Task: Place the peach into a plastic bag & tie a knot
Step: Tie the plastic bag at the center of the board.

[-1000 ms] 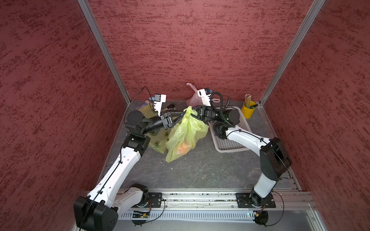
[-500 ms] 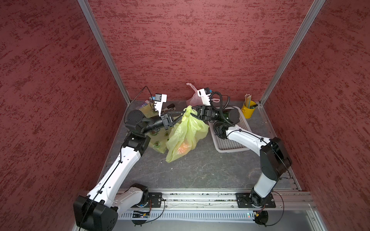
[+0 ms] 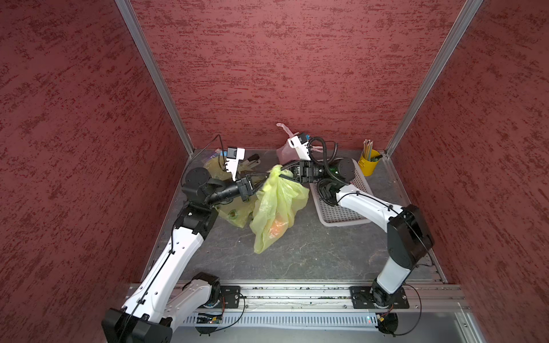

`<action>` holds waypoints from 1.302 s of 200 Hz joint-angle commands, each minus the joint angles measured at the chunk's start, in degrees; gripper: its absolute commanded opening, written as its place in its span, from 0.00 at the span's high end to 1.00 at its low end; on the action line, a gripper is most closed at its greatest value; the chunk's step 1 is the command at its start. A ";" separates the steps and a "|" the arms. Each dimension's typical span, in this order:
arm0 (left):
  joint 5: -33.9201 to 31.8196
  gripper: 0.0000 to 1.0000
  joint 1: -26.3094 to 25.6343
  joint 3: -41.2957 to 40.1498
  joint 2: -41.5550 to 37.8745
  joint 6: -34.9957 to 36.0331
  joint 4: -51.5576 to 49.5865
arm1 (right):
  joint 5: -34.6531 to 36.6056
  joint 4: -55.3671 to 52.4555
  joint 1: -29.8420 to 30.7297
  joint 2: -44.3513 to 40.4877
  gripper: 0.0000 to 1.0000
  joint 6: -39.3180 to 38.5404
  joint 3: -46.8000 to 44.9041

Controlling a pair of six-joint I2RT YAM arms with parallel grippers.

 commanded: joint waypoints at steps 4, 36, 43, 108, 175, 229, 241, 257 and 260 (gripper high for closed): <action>-2.00 1.00 0.17 -0.35 -1.43 3.54 -2.45 | -2.29 -20.46 -0.89 -3.13 0.67 -15.17 -0.64; -4.94 1.00 0.55 -0.52 -1.36 6.01 -5.97 | -0.16 -37.51 -2.57 -5.90 0.58 -28.60 -0.99; -5.36 1.00 0.65 -0.70 -1.25 6.13 -6.06 | 0.55 -38.96 -2.91 -6.44 0.57 -29.97 -1.34; -9.71 1.00 0.66 -0.37 -1.32 8.09 -8.91 | 2.65 -44.94 -3.91 -7.59 0.47 -34.41 -2.34; -16.98 1.00 0.29 -0.61 -1.30 12.21 -14.23 | 19.19 -66.67 -5.55 -16.18 0.41 -44.33 -0.30; -20.93 1.00 0.20 0.96 -0.24 15.74 -18.68 | 24.12 -66.14 -5.46 -22.82 0.41 -40.25 -2.90; -21.63 1.00 0.07 0.76 -0.38 16.12 -19.15 | 24.20 -65.39 -5.22 -23.19 0.41 -38.57 -2.87; -22.36 1.00 -0.15 0.70 -0.35 16.31 -19.68 | 23.98 -64.70 -4.40 -23.20 0.41 -36.74 -2.33; -22.41 1.00 -0.19 0.74 -0.33 16.38 -19.73 | 23.95 -64.56 -4.22 -23.20 0.41 -36.52 -2.25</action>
